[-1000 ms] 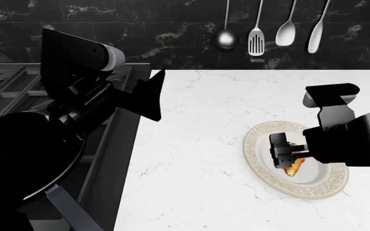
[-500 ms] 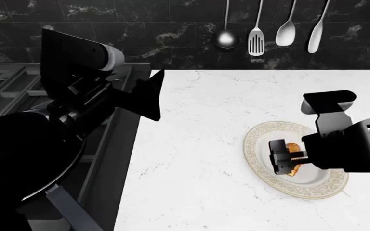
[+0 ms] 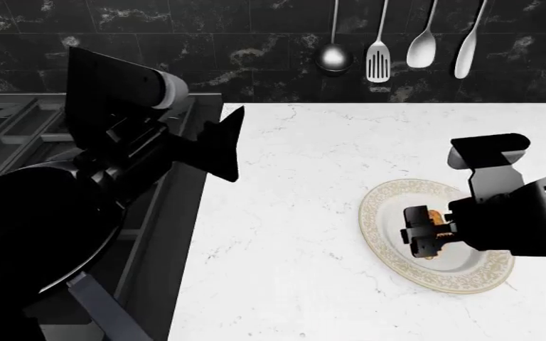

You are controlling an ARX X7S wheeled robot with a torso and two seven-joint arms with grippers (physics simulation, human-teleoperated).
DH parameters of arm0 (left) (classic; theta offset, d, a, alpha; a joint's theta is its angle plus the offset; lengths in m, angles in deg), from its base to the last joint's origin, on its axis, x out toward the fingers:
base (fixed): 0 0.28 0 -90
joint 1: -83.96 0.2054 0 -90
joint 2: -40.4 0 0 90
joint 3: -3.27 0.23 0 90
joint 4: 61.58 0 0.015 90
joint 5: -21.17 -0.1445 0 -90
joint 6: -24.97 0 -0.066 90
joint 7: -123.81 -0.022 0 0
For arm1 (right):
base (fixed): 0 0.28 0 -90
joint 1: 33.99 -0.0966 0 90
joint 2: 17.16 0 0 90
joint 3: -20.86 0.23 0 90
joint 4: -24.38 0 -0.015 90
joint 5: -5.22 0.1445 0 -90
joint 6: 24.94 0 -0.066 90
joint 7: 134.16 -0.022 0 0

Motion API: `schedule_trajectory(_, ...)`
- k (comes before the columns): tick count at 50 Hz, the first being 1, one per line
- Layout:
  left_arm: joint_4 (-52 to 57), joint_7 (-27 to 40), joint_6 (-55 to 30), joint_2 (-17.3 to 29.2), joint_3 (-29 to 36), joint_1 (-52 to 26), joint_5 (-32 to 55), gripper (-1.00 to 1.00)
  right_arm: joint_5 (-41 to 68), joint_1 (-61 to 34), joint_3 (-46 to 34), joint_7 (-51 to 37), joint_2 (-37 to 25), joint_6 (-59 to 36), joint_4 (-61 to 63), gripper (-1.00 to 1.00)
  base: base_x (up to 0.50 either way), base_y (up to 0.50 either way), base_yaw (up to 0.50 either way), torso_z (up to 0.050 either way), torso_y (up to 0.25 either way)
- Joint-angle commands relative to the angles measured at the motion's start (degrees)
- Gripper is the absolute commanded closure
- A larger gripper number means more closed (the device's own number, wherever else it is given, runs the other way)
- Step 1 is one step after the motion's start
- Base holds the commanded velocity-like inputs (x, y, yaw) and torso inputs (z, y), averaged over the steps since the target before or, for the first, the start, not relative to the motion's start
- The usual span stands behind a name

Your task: Pick the croissant and place it on the pan. Then turn on the stove to warm the croissant.

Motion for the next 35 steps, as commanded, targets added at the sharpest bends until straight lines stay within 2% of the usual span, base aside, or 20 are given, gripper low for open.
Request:
schedule_trajectory(1, 0.08, 0.24, 0.25, 0.27, 0.47, 0.07, 0.25, -1.0, 1.17, -1.31, 0.15, -1.34, -1.01, 0.12, 1.49, 1.0, 0.0, 0.0, 0.0, 0.0, 0.0)
schedule_trajectory(14, 0.53, 0.71, 0.5, 0.51, 0.44, 0.45, 0.89, -1.0, 3.4, -3.31, 0.47, -4.14, -2.22, 0.37, 5.59, 1.0, 0.0, 0.0, 0.0, 0.0, 0.0)
schedule_trajectory(35, 2.0, 2.36, -0.16, 1.0, -1.77, 0.29, 4.25, -1.0, 8.99, -3.01, 2.43, -10.11, -5.54, 4.63, 19.18, 1.0, 0.0, 0.0, 0.0, 0.0, 0.0)
